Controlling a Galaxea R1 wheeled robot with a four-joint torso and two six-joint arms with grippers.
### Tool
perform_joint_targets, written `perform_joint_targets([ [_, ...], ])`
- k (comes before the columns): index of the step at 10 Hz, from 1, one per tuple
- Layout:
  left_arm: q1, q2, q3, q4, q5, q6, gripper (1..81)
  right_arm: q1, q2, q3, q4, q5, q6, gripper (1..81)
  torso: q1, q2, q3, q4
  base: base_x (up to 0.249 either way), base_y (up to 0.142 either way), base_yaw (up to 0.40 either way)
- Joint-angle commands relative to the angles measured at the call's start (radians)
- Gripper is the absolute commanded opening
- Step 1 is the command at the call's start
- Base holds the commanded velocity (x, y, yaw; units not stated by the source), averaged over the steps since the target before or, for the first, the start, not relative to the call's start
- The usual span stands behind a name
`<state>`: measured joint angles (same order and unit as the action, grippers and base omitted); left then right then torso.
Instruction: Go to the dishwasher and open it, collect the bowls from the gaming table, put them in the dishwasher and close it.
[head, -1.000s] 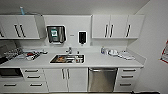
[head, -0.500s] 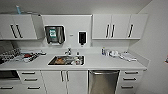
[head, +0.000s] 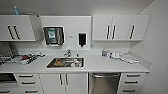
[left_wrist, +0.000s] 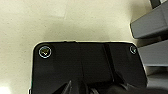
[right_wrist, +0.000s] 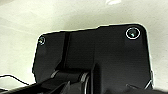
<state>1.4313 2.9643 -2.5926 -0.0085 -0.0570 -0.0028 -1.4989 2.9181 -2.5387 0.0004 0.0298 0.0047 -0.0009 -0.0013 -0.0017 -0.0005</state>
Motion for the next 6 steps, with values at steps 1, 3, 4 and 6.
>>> perform_joint_targets([
  [1,-0.062,-0.002,0.006,0.002,0.049,0.001,81.1,0.051,-0.008,0.005,0.009,-0.053,0.0,81.1,0.001,0.0,0.0,0.0,0.14,0.0,0.0],
  [3,-0.061,-0.002,0.005,0.002,0.049,0.001,81.1,0.053,-0.009,0.005,0.009,-0.053,0.0,81.1,0.001,0.0,0.0,0.0,0.14,0.0,0.0],
  [4,-0.061,-0.002,0.005,0.002,0.049,0.001,81.1,0.051,-0.009,0.005,0.009,-0.053,0.0,81.1,0.001,0.0,0.0,0.0,0.14,0.0,0.0],
  [6,-0.061,-0.002,0.005,0.002,0.049,0.001,81.1,0.051,-0.009,0.005,0.01,-0.053,0.0,81.1,0.001,0.0,0.0,0.0,0.14,0.0,0.0],
])
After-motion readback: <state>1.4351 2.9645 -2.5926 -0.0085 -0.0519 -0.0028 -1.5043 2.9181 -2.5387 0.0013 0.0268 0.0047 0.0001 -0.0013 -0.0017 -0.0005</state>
